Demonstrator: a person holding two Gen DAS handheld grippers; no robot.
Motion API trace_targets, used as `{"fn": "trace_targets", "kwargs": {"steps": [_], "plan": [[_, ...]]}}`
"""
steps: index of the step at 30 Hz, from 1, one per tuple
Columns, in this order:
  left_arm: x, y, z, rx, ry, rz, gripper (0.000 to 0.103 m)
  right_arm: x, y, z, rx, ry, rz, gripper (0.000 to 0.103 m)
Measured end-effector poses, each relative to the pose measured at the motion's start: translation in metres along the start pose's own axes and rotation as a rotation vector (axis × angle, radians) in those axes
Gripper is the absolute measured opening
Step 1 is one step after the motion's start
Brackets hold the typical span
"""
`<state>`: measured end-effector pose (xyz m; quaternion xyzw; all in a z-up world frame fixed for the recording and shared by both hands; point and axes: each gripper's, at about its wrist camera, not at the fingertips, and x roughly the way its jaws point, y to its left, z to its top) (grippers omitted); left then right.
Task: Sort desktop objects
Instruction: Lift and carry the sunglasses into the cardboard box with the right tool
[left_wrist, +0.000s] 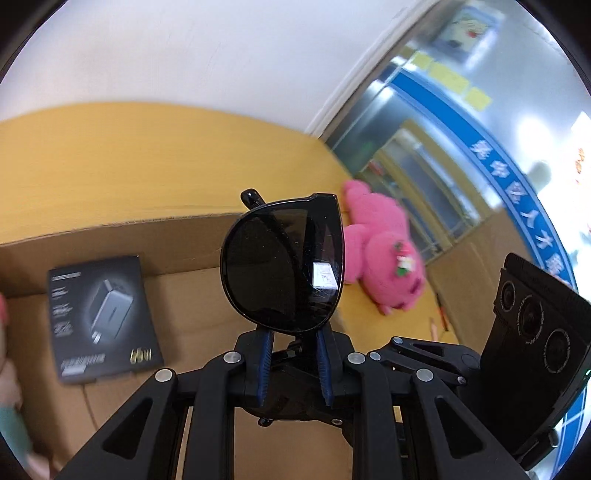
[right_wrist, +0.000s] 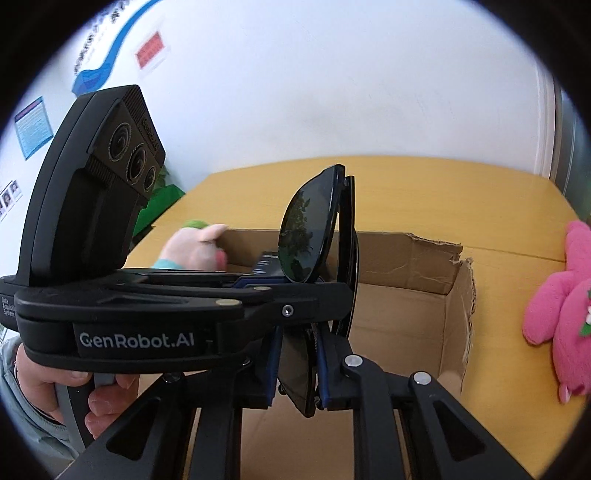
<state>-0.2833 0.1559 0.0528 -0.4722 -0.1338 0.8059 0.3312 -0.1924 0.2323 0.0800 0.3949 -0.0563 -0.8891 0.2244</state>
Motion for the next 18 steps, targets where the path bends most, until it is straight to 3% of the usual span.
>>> {"fn": "trace_targets", "kwargs": {"steps": [7, 13, 15, 16, 17, 18], "plan": [[0.08, 0.044, 0.01, -0.126, 0.141, 0.023, 0.021, 0.083, -0.061, 0.004, 0.17, 0.215, 0.029, 0.016], [0.093, 0.042, 0.007, -0.158, 0.154, 0.023, 0.026, 0.098, -0.077, 0.0, 0.234, 0.272, -0.023, 0.017], [0.084, 0.033, 0.005, -0.131, 0.138, 0.064, 0.042, 0.094, -0.074, -0.002, 0.232, 0.265, -0.027, 0.022], [0.077, 0.028, 0.005, -0.111, 0.128, 0.082, 0.045, 0.091, -0.072, -0.003, 0.226, 0.26, -0.037, 0.029], [0.062, 0.019, 0.003, -0.074, 0.103, 0.093, 0.048, 0.086, -0.068, -0.004, 0.218, 0.252, -0.052, 0.042], [0.048, 0.012, 0.002, -0.045, 0.08, 0.098, 0.051, 0.079, -0.064, -0.004, 0.204, 0.239, -0.067, 0.046]]}}
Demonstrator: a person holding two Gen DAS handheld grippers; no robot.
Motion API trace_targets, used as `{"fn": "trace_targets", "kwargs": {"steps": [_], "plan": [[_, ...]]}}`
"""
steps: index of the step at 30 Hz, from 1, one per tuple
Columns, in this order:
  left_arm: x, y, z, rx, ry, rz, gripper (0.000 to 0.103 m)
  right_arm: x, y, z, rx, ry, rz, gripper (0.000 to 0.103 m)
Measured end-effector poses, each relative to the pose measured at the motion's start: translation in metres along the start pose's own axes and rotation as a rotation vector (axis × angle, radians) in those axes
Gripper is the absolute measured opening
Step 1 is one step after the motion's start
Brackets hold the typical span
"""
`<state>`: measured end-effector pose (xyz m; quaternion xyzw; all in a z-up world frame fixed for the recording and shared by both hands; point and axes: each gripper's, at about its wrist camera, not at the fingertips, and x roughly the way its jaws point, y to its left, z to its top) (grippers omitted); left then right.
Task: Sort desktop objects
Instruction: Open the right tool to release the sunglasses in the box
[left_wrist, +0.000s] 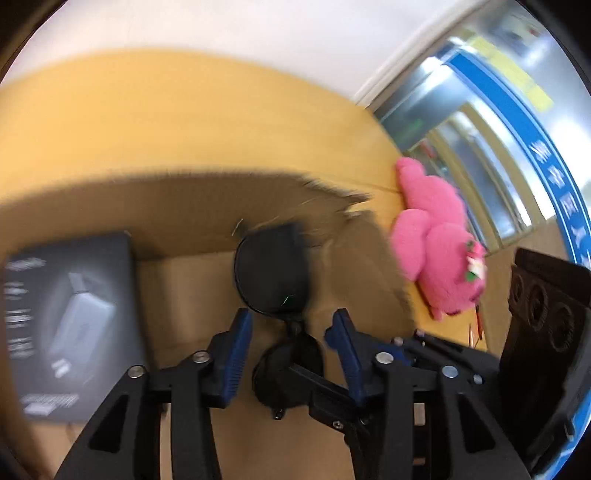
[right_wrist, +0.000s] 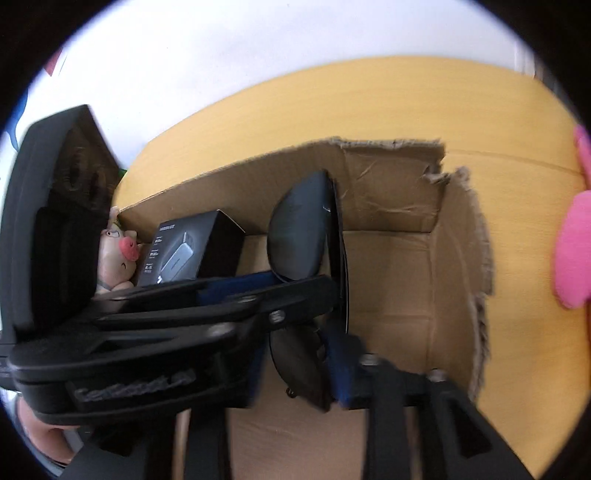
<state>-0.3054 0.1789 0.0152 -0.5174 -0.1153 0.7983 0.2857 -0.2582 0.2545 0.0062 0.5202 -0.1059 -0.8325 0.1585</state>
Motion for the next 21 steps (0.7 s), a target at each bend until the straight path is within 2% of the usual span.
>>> {"fn": "trace_targets", "kwargs": {"steps": [1, 3, 4, 8, 9, 13, 16, 21], "plan": [[-0.016, -0.007, -0.003, 0.025, -0.026, 0.007, 0.053, -0.012, 0.006, -0.004, -0.021, -0.024, -0.007, 0.049], [-0.061, -0.022, -0.017, 0.09, -0.11, 0.034, 0.071, -0.035, 0.018, -0.013, -0.053, -0.074, -0.04, 0.063], [-0.087, -0.032, -0.027, 0.125, -0.16, 0.048, 0.075, -0.052, 0.025, -0.021, -0.07, -0.112, -0.06, 0.07], [-0.166, -0.058, -0.075, 0.235, -0.301, 0.109, 0.091, -0.101, 0.04, -0.049, -0.107, -0.24, -0.066, 0.078], [-0.183, -0.062, -0.093, 0.251, -0.332, 0.125, 0.096, -0.117, 0.047, -0.065, -0.11, -0.272, -0.066, 0.079], [-0.234, -0.061, -0.164, 0.274, -0.421, 0.155, 0.098, -0.155, 0.067, -0.114, -0.123, -0.349, -0.062, 0.079], [-0.249, -0.056, -0.209, 0.269, -0.458, 0.191, 0.098, -0.175, 0.084, -0.148, -0.132, -0.397, -0.076, 0.079], [-0.253, -0.039, -0.27, 0.265, -0.444, 0.227, 0.098, -0.177, 0.094, -0.197, -0.174, -0.409, -0.101, 0.079]]}}
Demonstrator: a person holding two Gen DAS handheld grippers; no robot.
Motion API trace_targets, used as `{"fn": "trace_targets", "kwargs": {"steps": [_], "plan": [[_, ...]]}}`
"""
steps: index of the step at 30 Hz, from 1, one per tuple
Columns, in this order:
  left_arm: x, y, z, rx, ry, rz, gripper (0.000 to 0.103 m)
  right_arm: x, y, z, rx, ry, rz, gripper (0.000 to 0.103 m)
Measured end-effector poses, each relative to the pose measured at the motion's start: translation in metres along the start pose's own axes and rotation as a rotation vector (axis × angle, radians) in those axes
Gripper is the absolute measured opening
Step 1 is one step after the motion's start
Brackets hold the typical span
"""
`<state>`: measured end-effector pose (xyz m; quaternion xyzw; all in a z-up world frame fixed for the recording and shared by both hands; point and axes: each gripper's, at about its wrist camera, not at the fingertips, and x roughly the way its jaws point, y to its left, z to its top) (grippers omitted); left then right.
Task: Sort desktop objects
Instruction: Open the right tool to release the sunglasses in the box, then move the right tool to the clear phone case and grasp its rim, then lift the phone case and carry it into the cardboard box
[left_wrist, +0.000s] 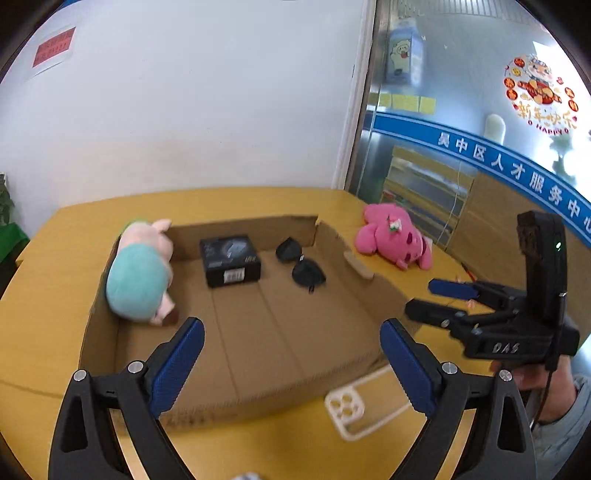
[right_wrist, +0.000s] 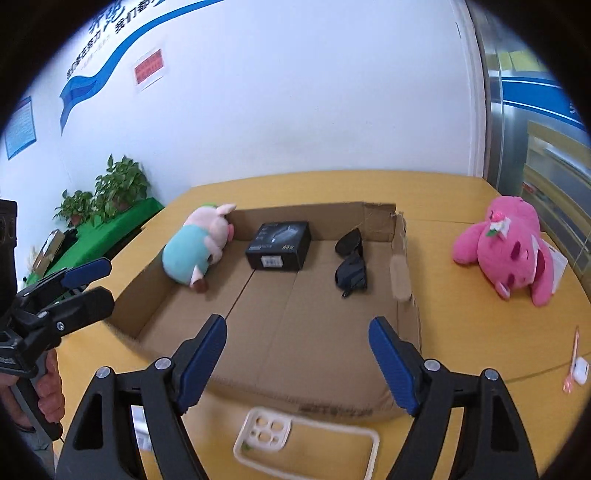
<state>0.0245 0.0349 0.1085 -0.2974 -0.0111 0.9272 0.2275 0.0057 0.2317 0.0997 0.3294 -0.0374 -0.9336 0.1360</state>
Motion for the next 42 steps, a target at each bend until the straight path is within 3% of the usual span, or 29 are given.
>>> {"fn": "trace_targets", "kwargs": {"steps": [6, 13, 16, 18, 22, 26, 29, 31, 35, 42], "plan": [[-0.009, 0.013, -0.033, -0.064, 0.067, -0.017, 0.098, -0.019, 0.009, -0.041, -0.042, 0.053, -0.016, 0.079], [0.042, -0.013, -0.066, -0.087, 0.229, -0.121, 0.094, 0.019, -0.031, -0.107, 0.046, 0.216, -0.099, 0.078], [0.074, -0.027, -0.079, -0.098, 0.301, -0.134, 0.084, 0.029, -0.041, -0.123, 0.066, 0.249, -0.132, 0.073], [0.091, -0.032, -0.086, -0.113, 0.356, -0.127, 0.069, 0.033, -0.043, -0.126, 0.054, 0.258, -0.148, 0.07], [0.113, -0.041, -0.098, -0.125, 0.42, -0.104, 0.061, 0.039, -0.044, -0.13, 0.026, 0.281, -0.171, 0.057], [0.116, -0.046, -0.101, -0.108, 0.409, -0.084, 0.046, 0.043, -0.043, -0.132, 0.002, 0.277, -0.191, 0.043], [0.119, -0.041, -0.103, -0.129, 0.417, -0.086, 0.012, 0.042, -0.041, -0.133, -0.002, 0.27, -0.179, 0.025], [0.119, -0.036, -0.103, -0.141, 0.416, -0.093, 0.012, 0.041, -0.04, -0.134, -0.004, 0.259, -0.19, 0.024], [0.111, -0.028, -0.1, -0.143, 0.403, -0.087, 0.01, 0.035, -0.044, -0.137, 0.049, 0.255, -0.17, 0.006], [0.072, -0.02, -0.087, -0.113, 0.318, -0.121, 0.01, 0.013, -0.027, -0.136, 0.078, 0.199, -0.152, 0.006]]}}
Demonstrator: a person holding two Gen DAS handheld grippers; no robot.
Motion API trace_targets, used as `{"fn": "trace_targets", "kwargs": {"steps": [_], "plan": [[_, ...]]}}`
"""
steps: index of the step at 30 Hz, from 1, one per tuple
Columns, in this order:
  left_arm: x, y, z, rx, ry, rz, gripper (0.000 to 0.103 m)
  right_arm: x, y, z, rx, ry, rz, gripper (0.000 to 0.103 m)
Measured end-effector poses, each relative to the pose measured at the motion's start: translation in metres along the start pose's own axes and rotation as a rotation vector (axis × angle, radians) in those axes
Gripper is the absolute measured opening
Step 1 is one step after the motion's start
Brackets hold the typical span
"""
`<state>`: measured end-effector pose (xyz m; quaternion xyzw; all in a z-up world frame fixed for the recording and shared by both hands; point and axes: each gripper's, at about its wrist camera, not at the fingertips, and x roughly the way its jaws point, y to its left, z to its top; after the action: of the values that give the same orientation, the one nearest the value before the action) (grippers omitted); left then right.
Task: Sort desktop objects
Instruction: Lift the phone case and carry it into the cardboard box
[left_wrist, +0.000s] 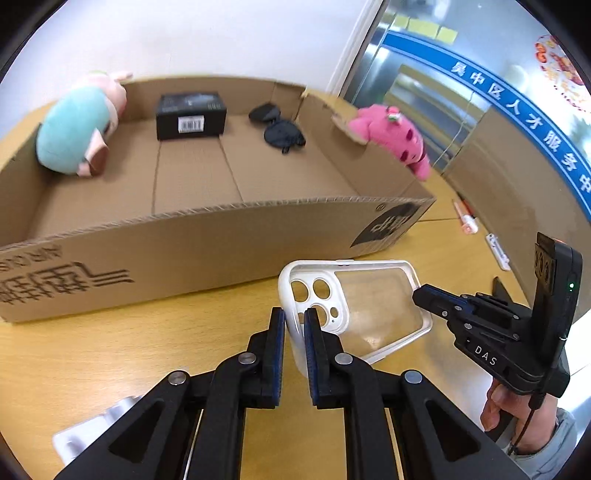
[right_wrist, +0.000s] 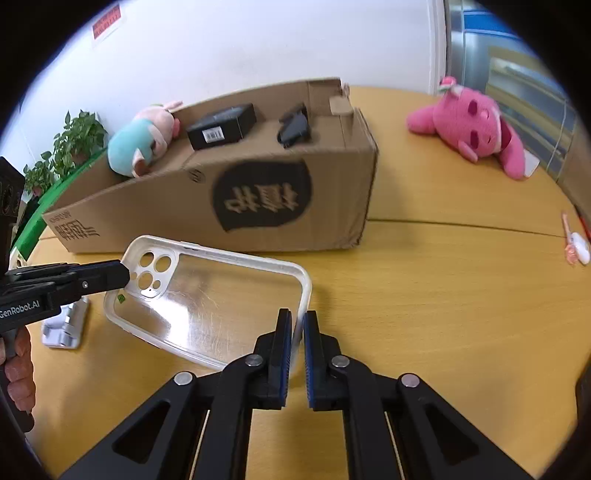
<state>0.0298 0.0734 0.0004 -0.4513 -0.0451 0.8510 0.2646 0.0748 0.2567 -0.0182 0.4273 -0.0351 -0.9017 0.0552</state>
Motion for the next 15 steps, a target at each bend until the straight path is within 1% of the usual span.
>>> {"fn": "trace_targets", "kwargs": {"steps": [4, 7, 10, 15], "plan": [[-0.026, 0.013, 0.001, 0.0, -0.04, -0.016, 0.009, -0.02, 0.017, 0.004, 0.01, -0.068, 0.005, 0.006], [-0.052, 0.023, 0.006, 0.011, -0.082, -0.008, 0.009, -0.034, 0.035, 0.013, 0.006, -0.114, 0.016, 0.006], [-0.071, 0.03, 0.013, 0.014, -0.113, 0.002, 0.009, -0.046, 0.053, 0.023, -0.016, -0.156, 0.027, 0.006], [-0.083, 0.033, 0.015, 0.005, -0.144, 0.022, 0.009, -0.054, 0.066, 0.033, -0.034, -0.197, 0.059, 0.006]]}}
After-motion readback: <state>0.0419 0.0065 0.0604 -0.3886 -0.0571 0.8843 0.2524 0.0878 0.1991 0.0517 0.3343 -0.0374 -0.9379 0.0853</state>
